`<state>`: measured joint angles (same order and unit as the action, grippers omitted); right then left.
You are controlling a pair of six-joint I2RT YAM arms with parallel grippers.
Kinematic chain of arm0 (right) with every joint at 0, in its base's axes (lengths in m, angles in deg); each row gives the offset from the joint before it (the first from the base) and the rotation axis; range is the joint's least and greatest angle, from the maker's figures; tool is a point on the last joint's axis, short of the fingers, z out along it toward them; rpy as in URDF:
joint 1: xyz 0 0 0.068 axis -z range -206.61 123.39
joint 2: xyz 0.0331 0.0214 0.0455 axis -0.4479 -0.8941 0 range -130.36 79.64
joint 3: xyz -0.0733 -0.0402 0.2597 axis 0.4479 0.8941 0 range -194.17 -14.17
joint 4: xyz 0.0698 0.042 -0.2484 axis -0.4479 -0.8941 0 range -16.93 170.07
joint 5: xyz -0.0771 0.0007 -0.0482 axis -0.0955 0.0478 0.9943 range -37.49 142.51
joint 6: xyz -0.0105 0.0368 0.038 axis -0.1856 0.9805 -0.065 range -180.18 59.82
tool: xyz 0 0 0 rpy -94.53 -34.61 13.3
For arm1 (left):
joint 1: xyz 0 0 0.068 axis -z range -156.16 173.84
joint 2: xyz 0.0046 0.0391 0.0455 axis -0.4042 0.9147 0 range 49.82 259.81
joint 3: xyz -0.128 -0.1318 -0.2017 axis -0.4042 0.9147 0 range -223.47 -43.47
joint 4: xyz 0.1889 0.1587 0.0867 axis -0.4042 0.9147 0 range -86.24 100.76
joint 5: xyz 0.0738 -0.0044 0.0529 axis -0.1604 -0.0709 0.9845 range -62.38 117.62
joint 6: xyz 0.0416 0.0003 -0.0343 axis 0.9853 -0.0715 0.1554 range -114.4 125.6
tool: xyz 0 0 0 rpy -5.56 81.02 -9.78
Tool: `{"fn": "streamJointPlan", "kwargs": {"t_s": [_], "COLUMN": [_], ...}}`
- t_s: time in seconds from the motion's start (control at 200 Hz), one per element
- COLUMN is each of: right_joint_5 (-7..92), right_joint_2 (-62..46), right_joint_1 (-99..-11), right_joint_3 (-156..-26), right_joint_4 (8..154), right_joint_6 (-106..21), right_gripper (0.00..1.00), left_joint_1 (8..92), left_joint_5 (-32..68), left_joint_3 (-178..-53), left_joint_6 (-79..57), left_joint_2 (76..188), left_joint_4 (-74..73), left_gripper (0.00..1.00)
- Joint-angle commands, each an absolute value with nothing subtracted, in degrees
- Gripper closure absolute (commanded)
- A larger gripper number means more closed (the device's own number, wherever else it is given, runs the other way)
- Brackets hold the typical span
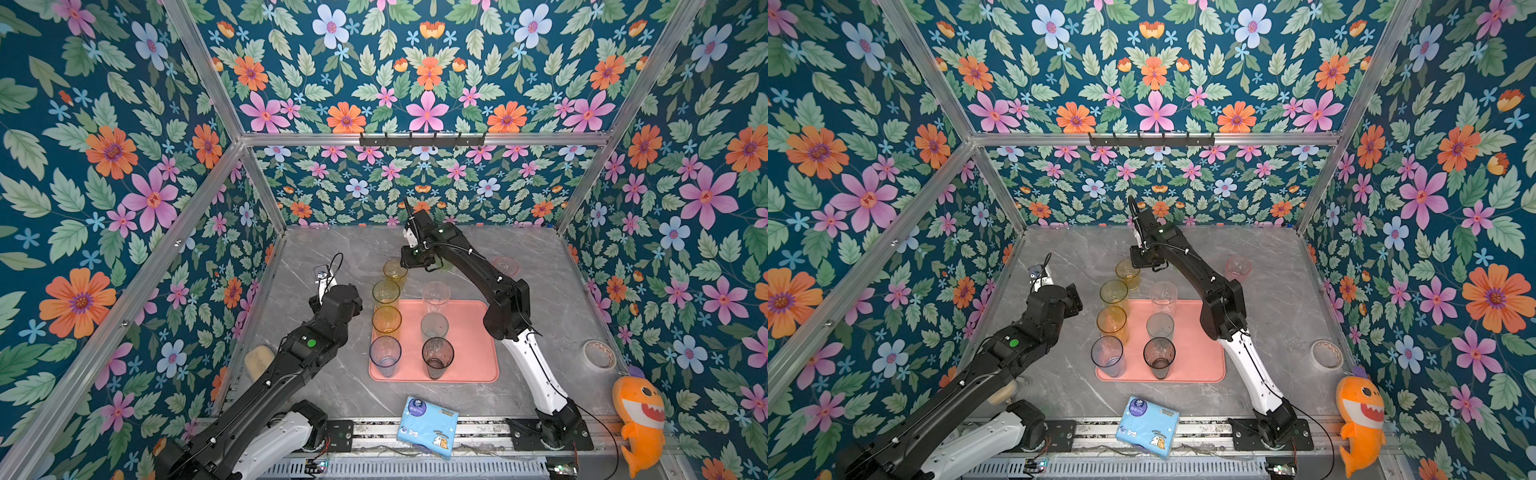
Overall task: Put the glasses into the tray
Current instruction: 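Move the right gripper to the yellow cup near the far wall, then lower the open right gripper around the yellow cup and close it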
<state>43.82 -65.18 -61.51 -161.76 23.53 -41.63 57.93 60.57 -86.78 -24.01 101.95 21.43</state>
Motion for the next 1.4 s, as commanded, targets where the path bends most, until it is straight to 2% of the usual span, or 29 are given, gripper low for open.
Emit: {"fn": "streamJointPlan", "kwargs": {"t_s": [0.0, 0.4, 0.725, 1.395], "right_joint_5": [45.38, 46.13, 46.18, 47.47], "right_joint_2": [-65.56, -67.46, -68.18, -69.41], "right_joint_1": [-61.68, -61.70, -61.77, -61.77], "right_joint_3": [-162.18, -164.11, -164.11, -163.93], "right_joint_4": [23.16, 24.00, 25.14, 25.68], "right_joint_6": [-41.07, -40.40, -39.88, -38.64], "right_gripper": [0.57, 0.57, 0.61, 0.77], "left_joint_1": [57.85, 57.85, 57.84, 57.84], "left_joint_5": [60.44, 60.17, 59.98, 59.73], "left_joint_3": [-86.81, -86.23, -86.14, -86.01], "left_joint_6": [-23.94, -24.00, -24.02, -24.29], "left_joint_2": [101.76, 101.28, 101.21, 101.92], "left_joint_4": [21.17, 21.26, 21.25, 20.99], "left_gripper": [0.25, 0.25, 0.25, 0.26]}}
